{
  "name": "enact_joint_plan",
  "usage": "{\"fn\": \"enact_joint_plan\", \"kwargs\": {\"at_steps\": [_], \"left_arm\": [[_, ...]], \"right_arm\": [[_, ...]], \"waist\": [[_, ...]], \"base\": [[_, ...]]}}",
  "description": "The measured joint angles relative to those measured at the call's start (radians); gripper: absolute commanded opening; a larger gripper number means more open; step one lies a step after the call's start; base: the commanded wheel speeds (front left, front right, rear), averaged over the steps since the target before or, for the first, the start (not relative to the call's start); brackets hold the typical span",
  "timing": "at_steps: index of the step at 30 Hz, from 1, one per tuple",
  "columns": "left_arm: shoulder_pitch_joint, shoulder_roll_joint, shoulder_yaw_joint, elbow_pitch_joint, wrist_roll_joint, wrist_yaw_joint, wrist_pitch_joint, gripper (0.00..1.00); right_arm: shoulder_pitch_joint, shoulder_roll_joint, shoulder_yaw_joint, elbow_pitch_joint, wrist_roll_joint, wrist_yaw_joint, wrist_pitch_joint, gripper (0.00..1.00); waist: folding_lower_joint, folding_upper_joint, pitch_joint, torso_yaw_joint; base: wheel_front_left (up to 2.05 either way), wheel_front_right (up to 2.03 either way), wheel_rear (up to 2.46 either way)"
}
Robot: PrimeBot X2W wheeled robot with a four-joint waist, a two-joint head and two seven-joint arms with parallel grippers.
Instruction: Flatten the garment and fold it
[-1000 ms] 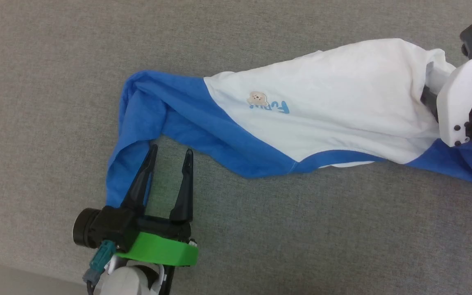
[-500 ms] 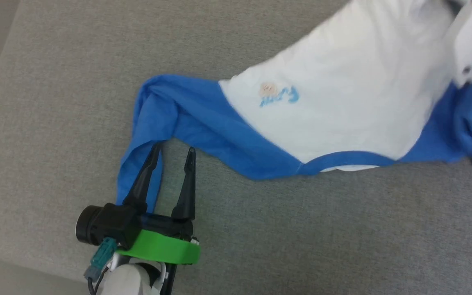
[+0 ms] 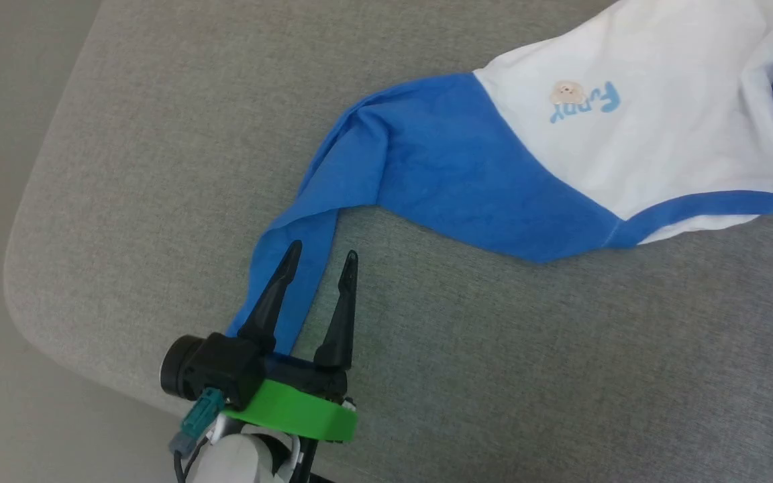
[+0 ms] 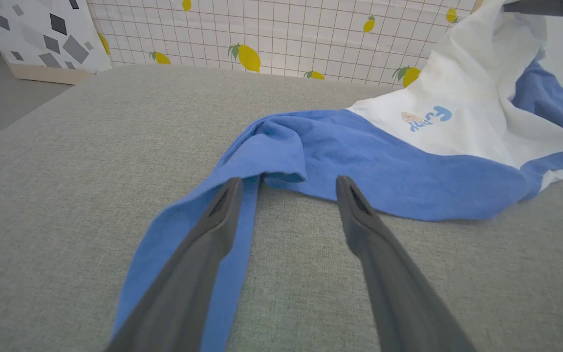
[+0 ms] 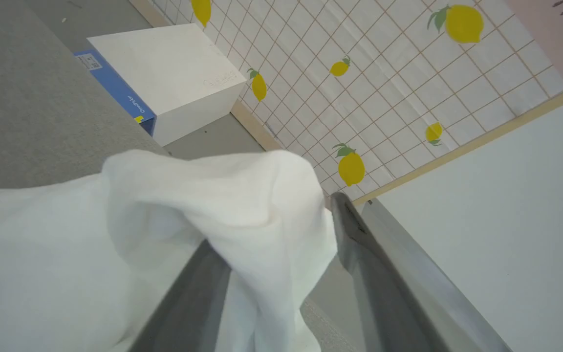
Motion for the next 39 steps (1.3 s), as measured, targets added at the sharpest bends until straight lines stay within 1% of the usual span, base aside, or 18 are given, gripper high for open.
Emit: {"fn": "enact_joint_plan", "kwargs": {"at_steps": [3,8,11,15,16,17,22,25,28,30,33,35,36,37,38,39], "left_arm": [[-0.003,0.000,-0.011,0.001,-0.004,0.001,0.000,1.00],[-0.017,0.000,-0.011,0.004,-0.003,0.005,0.000,1.00],[-0.018,-0.001,-0.007,0.006,0.002,0.005,0.000,1.00],[-0.017,-0.001,0.012,0.010,0.011,0.005,0.000,1.00],[-0.016,-0.001,0.018,0.011,0.015,0.005,0.000,1.00],[-0.009,-0.001,0.032,0.012,0.017,0.005,0.000,1.00],[0.014,-0.001,0.047,0.007,0.024,0.004,0.000,1.00],[0.016,-0.001,0.045,-0.001,0.024,0.001,0.000,1.00],[0.016,-0.001,0.040,-0.004,0.024,-0.002,0.000,1.00],[0.016,-0.001,0.035,-0.004,0.024,-0.002,0.000,1.00],[0.015,-0.001,0.026,-0.004,0.023,-0.002,0.000,1.00],[0.014,-0.001,0.019,-0.001,0.015,-0.002,0.000,1.00],[0.014,-0.001,0.018,0.002,0.014,-0.002,0.000,1.00],[0.014,-0.001,0.017,0.004,0.014,-0.002,0.000,1.00],[0.014,-0.001,0.016,0.007,0.014,-0.002,0.000,1.00],[0.013,-0.001,0.015,0.009,0.013,-0.002,0.000,1.00]], "right_arm": [[0.002,0.041,-0.010,0.038,-0.011,0.000,-0.010,1.00],[0.001,0.057,-0.036,0.054,-0.023,0.000,-0.052,1.00],[0.003,0.081,-0.065,0.037,0.011,0.000,-0.075,1.00],[0.068,0.112,-0.093,-0.044,0.101,0.000,-0.074,1.00],[0.102,0.117,-0.097,-0.071,0.130,0.000,-0.061,1.00],[0.219,0.117,-0.112,-0.170,0.198,0.000,-0.004,1.00],[0.442,0.098,-0.122,-0.344,0.284,0.000,0.129,1.00],[0.559,0.069,-0.120,-0.425,0.325,0.000,0.225,1.00],[0.627,0.037,-0.121,-0.478,0.343,0.000,0.302,1.00],[0.652,0.021,-0.124,-0.500,0.348,0.000,0.333,1.00],[0.663,0.004,-0.120,-0.518,0.351,0.000,0.366,1.00],[0.678,-0.004,-0.104,-0.516,0.367,0.000,0.401,1.00],[0.678,-0.003,-0.108,-0.512,0.369,0.000,0.407,0.47],[0.678,-0.002,-0.113,-0.509,0.369,0.000,0.408,0.33],[0.678,0.001,-0.118,-0.505,0.367,0.000,0.408,0.03],[0.678,0.006,-0.120,-0.502,0.360,0.000,0.402,0.00]], "waist": [[0.0001,0.0000,0.010,0.003],[0.0000,0.0000,0.009,-0.022],[-0.0001,0.0000,-0.003,-0.044],[-0.0001,0.0000,-0.031,-0.073],[-0.0001,0.0000,-0.040,-0.080],[-0.0001,0.0000,-0.069,-0.098],[-0.0001,0.0000,-0.112,-0.124],[-0.0001,0.0001,-0.123,-0.135],[-0.0001,0.0000,-0.117,-0.132],[-0.0001,0.0000,-0.109,-0.125],[-0.0001,0.0000,-0.093,-0.109],[-0.0001,0.0001,-0.078,-0.086],[-0.0001,0.0000,-0.076,-0.081],[-0.0001,0.0000,-0.075,-0.077],[-0.0001,0.0000,-0.075,-0.074],[-0.0001,0.0000,-0.077,-0.071]], "base": [[0.00,0.00,0.00],[0.00,0.00,0.00],[0.00,0.00,0.00],[0.00,0.00,0.00],[0.00,0.00,0.00],[0.00,0.00,0.00],[0.00,0.00,0.00],[0.00,0.00,0.00],[0.00,0.00,0.00],[0.00,0.00,0.00],[0.00,0.00,0.00],[0.00,0.00,0.00],[0.00,0.00,0.00],[0.00,0.00,0.00],[0.00,0.00,0.00],[0.00,0.00,0.00]]}}
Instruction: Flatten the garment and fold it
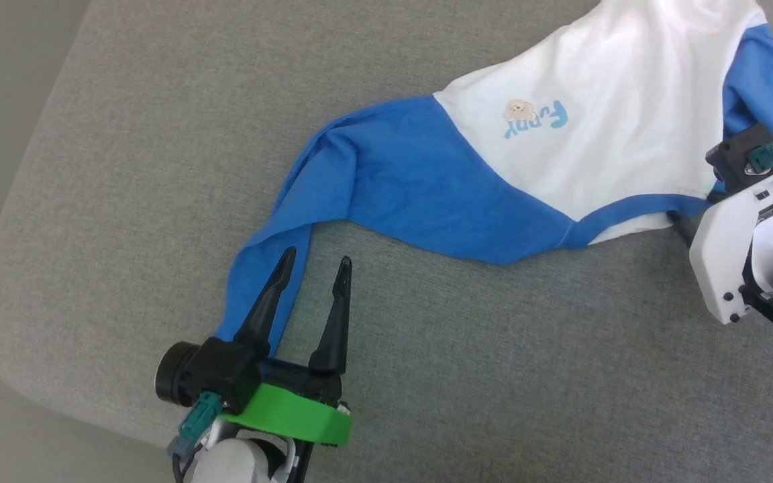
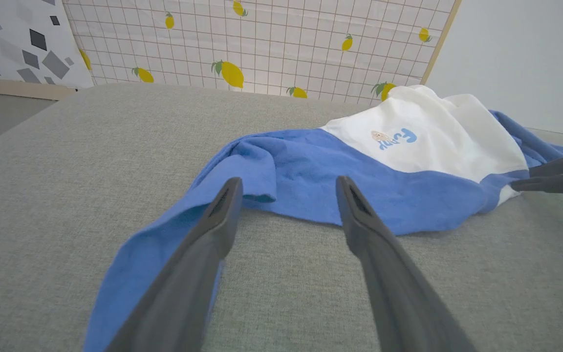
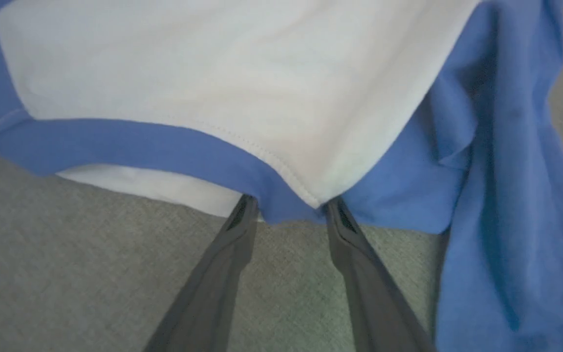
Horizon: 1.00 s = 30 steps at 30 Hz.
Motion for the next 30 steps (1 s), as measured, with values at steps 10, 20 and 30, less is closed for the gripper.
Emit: {"fn": "enact_joint_plan", "kwargs": {"at_steps": [10,20,30], "left_arm": [[0.016,0.000,0.034,0.014,0.005,0.002,0.000,1.00],[0.039,-0.001,0.056,0.019,0.029,-0.001,0.000,1.00],[0.056,0.001,0.061,0.046,0.036,-0.017,0.000,1.00]], "right_arm": [[0.135,0.103,-0.140,-0.215,0.046,0.000,0.005,0.00],[0.619,0.111,-0.368,-0.520,0.096,0.000,0.301,0.00],[0.762,0.227,-0.383,-0.540,0.042,0.000,0.205,1.00]], "waist": [[0.0000,0.0000,-0.079,-0.064],[0.0000,0.0000,-0.131,-0.158],[0.0000,0.0000,-0.153,-0.200]], "base": [[0.00,0.00,0.00],[0.00,0.00,0.00],[0.00,0.00,0.00]]}}
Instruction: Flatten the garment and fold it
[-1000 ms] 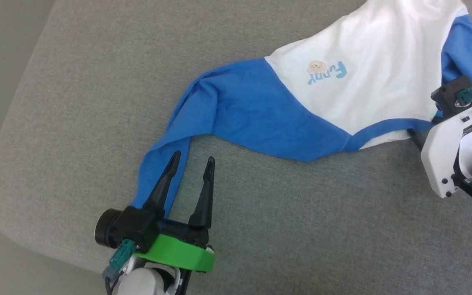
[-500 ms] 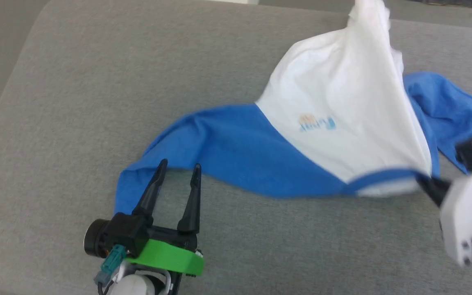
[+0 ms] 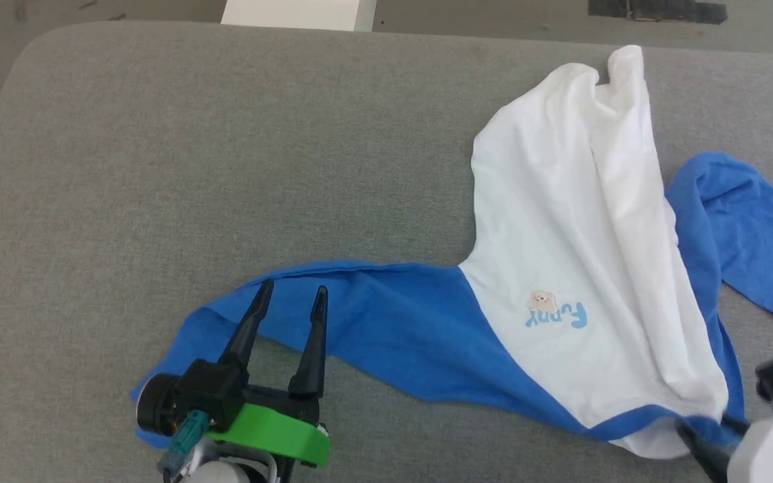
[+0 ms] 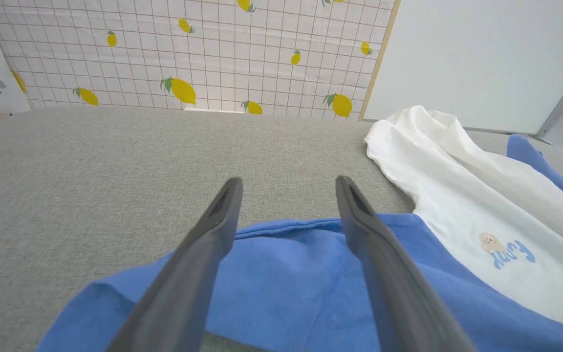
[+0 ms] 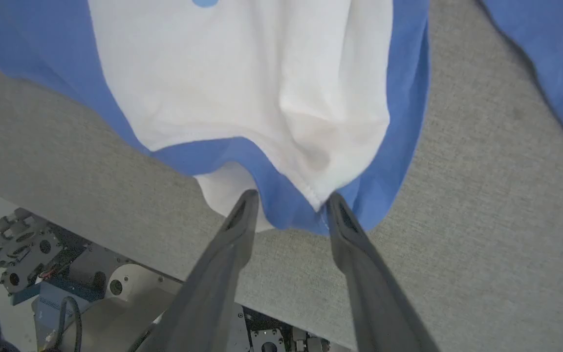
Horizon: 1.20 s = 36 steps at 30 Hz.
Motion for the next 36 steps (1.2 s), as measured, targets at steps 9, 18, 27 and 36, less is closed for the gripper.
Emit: {"fn": "enact_joint_plan", "kwargs": {"at_steps": [9,18,27,36], "left_arm": [[0.022,0.020,0.013,-0.026,0.011,0.010,0.000,1.00],[0.037,0.044,-0.001,-0.065,0.046,0.027,0.025,1.00],[-0.011,0.154,-0.096,-0.021,0.123,-0.025,0.373,1.00],[-0.097,0.225,-0.177,0.041,0.050,-0.053,0.654,1.00]], "right_arm": [[-0.181,0.248,-0.156,-0.015,-0.175,0.000,-0.559,1.00],[-0.168,0.283,-0.245,0.140,-0.231,0.000,-0.977,1.00],[-0.164,0.285,-0.202,0.231,-0.220,0.000,-1.049,1.00],[-0.172,0.285,-0.170,0.242,-0.216,0.000,-1.042,1.00]], "waist": [[0.0000,0.0000,-0.042,-0.043],[0.0000,0.0000,-0.052,-0.095],[0.0000,0.0000,-0.039,-0.140],[0.0000,0.0000,0.008,-0.151]], "base": [[0.00,0.00,0.00],[0.00,0.00,0.00],[0.00,0.00,0.00],[0.00,0.00,0.00]]}}
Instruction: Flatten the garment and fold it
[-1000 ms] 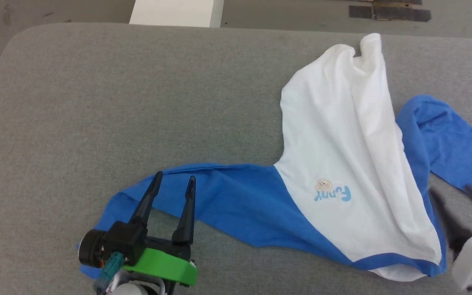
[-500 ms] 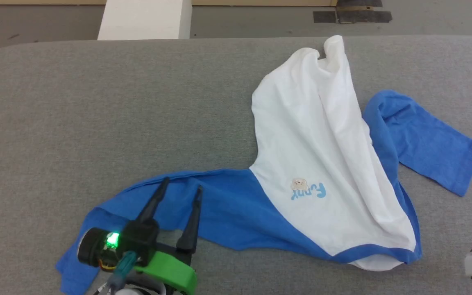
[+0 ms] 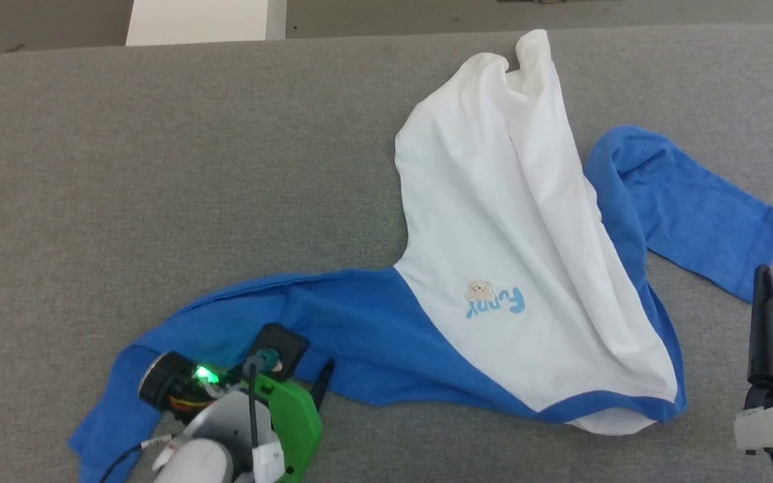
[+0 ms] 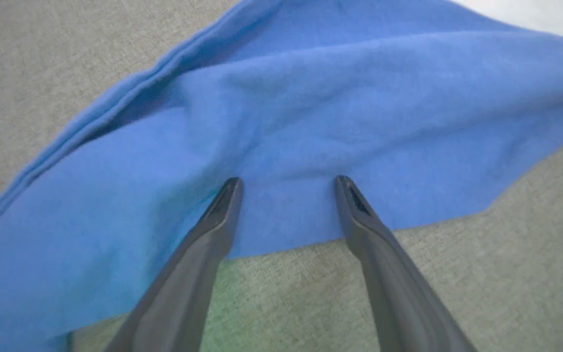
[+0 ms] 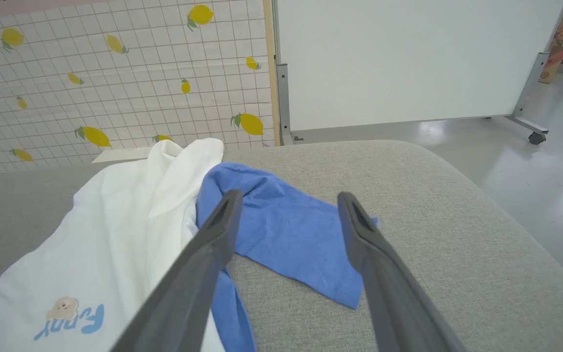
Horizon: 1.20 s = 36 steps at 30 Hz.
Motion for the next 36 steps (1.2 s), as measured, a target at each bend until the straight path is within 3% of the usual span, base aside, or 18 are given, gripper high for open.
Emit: {"fn": "enact_joint_plan", "kwargs": {"at_steps": [2,3,4,7,12,15,24,27,28,30,34,36], "left_arm": [[-0.027,0.011,-0.025,0.017,-0.028,0.000,0.030,0.95],[-0.043,0.021,-0.044,0.026,-0.042,0.000,0.044,0.33],[-0.059,0.035,-0.065,0.032,-0.055,-0.001,0.054,0.00],[-0.096,0.061,-0.113,0.043,-0.121,-0.001,0.072,0.00],[-0.087,0.065,-0.074,0.049,-0.194,0.003,0.031,0.00],[-0.045,0.083,-0.002,0.012,-0.230,0.055,0.002,0.00],[0.096,0.231,0.214,-0.105,-0.200,0.245,-0.044,0.00],[0.123,0.233,0.234,-0.103,-0.187,0.282,-0.094,0.02],[0.125,0.226,0.231,-0.100,-0.171,0.290,-0.123,0.22],[0.124,0.197,0.227,-0.097,-0.169,0.297,-0.184,1.00],[0.122,0.085,0.231,-0.123,-0.265,0.280,-0.298,1.00],[0.119,0.065,0.226,-0.158,-0.300,0.257,-0.318,1.00]], "right_arm": [[-0.002,0.000,0.005,0.000,0.000,0.000,0.004,1.00],[-0.004,0.000,0.008,-0.001,0.000,0.000,0.006,1.00],[-0.005,0.000,0.012,-0.002,0.000,0.000,0.009,1.00],[-0.015,0.000,0.016,-0.003,0.000,0.000,0.015,1.00],[-0.019,0.000,0.011,-0.007,0.000,0.000,0.023,1.00],[-0.019,0.000,0.004,-0.012,0.000,0.000,0.031,1.00],[-0.019,0.000,0.005,-0.021,-0.002,0.000,0.053,1.00],[-0.019,0.000,0.009,-0.020,-0.002,0.000,0.057,1.00],[-0.019,0.000,0.011,-0.017,-0.002,0.000,0.058,1.00],[-0.019,0.000,0.016,-0.013,-0.002,0.000,0.063,1.00],[-0.019,0.000,0.022,-0.007,-0.002,0.000,0.070,1.00],[-0.019,0.000,0.024,-0.007,-0.002,0.000,0.070,1.00]], "waist": [[0.0000,0.0000,0.010,0.001],[0.0000,0.0000,0.015,0.002],[0.0000,0.0000,0.018,0.002],[0.0000,0.0000,0.024,0.006],[0.0000,0.0000,0.020,0.018],[0.0000,0.0000,0.016,0.031],[0.0000,-0.0001,0.017,0.060],[0.0000,0.0000,0.015,0.061],[0.0000,0.0000,0.014,0.061],[0.0000,-0.0001,0.010,0.061],[0.0000,0.0000,0.001,0.060],[0.0000,0.0000,-0.002,0.060]], "base": [[0.00,0.00,0.00],[0.00,0.00,0.00],[0.00,0.00,0.00],[0.00,0.00,0.00],[0.00,0.00,0.00],[0.00,0.00,0.00],[0.00,0.00,0.00],[0.00,0.00,0.00],[0.00,0.00,0.00],[0.00,0.00,0.00],[0.00,0.00,0.00],[0.00,0.00,0.00]]}}
